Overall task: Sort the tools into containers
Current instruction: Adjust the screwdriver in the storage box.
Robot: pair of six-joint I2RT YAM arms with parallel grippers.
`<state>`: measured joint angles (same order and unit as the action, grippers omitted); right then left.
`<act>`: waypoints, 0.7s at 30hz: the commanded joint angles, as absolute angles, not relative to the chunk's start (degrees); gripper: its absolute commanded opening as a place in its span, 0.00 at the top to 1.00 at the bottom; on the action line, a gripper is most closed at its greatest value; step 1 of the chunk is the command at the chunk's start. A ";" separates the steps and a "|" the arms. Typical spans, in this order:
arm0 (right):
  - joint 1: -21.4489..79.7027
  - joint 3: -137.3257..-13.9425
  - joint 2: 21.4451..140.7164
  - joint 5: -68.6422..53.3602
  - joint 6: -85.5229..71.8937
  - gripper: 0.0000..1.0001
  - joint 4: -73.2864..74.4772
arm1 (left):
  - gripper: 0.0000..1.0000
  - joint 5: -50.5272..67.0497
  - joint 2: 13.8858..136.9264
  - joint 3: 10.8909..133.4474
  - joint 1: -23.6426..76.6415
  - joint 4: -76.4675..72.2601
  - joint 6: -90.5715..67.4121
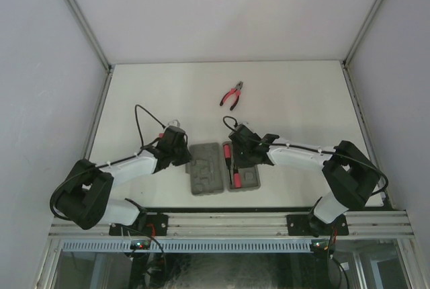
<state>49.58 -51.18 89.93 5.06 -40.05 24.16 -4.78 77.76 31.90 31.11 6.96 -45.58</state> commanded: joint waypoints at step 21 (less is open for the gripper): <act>50.17 -55.95 88.49 4.56 -38.86 0.82 28.94 | 1.00 -9.23 72.14 27.34 33.05 8.54 -54.38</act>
